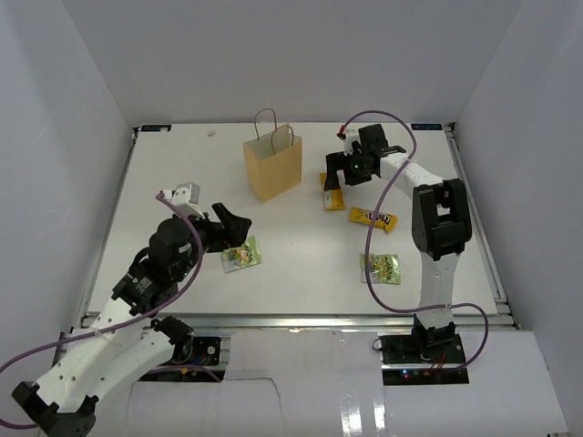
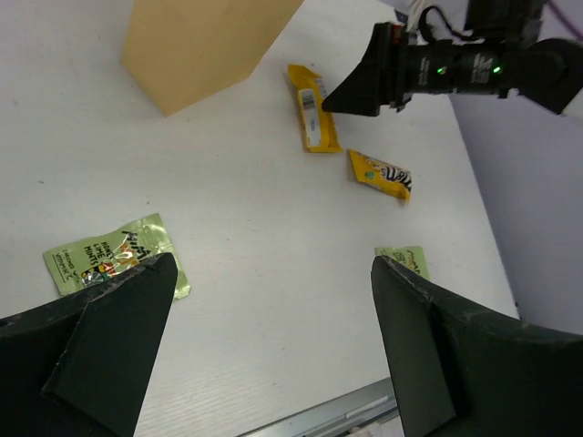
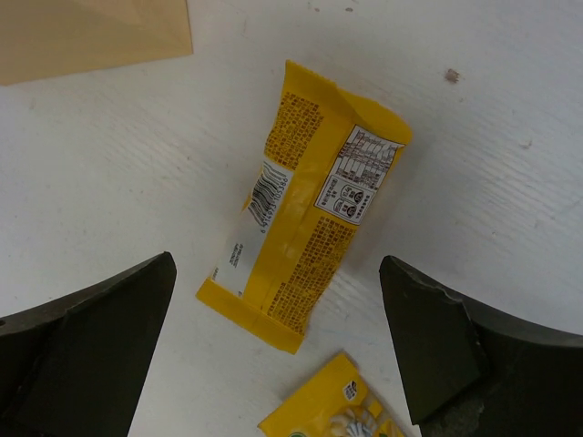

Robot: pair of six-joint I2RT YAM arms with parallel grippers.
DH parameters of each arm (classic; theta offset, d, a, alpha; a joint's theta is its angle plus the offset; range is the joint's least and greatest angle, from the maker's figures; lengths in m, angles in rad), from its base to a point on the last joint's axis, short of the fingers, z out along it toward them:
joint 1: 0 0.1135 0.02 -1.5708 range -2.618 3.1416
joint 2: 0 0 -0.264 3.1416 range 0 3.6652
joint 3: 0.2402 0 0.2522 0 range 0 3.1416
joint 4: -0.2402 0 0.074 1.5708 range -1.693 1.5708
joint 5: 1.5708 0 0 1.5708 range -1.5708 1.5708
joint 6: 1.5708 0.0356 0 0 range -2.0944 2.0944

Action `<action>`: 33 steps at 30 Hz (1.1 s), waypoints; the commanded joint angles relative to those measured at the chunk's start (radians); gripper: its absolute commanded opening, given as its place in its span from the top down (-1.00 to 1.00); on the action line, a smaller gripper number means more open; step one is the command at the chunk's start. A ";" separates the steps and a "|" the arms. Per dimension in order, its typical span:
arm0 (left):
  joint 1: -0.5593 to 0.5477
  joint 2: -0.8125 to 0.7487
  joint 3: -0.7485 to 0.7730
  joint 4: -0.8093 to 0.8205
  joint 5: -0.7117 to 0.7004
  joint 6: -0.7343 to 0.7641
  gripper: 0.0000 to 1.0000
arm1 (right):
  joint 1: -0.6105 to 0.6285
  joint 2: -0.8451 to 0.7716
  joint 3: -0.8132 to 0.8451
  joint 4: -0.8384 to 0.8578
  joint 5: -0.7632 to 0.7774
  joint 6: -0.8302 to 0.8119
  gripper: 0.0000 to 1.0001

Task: Place the snacks into the paper bag

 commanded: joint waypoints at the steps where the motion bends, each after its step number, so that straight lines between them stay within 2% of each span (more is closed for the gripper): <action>1: -0.002 -0.069 0.000 -0.037 -0.001 -0.111 -0.96 | -0.004 0.039 0.057 0.034 -0.063 -0.041 -0.99; 9: -0.002 -0.066 -0.004 -0.074 -0.001 -0.176 -0.96 | -0.027 0.070 0.063 0.049 -0.015 -0.032 -1.00; 10: -0.002 -0.064 -0.003 -0.075 -0.002 -0.176 -0.96 | -0.027 0.084 0.064 0.052 -0.027 -0.018 -0.90; 18: -0.002 -0.027 0.022 -0.077 -0.021 -0.171 -0.96 | -0.026 0.110 0.032 0.106 -0.067 0.022 -0.64; 27: -0.002 -0.006 0.031 -0.074 -0.018 -0.165 -0.96 | -0.027 0.132 0.020 0.130 -0.099 0.069 -0.41; 33: -0.002 -0.012 0.010 -0.074 -0.015 -0.182 -0.96 | -0.037 0.152 -0.005 0.132 -0.090 0.088 -0.08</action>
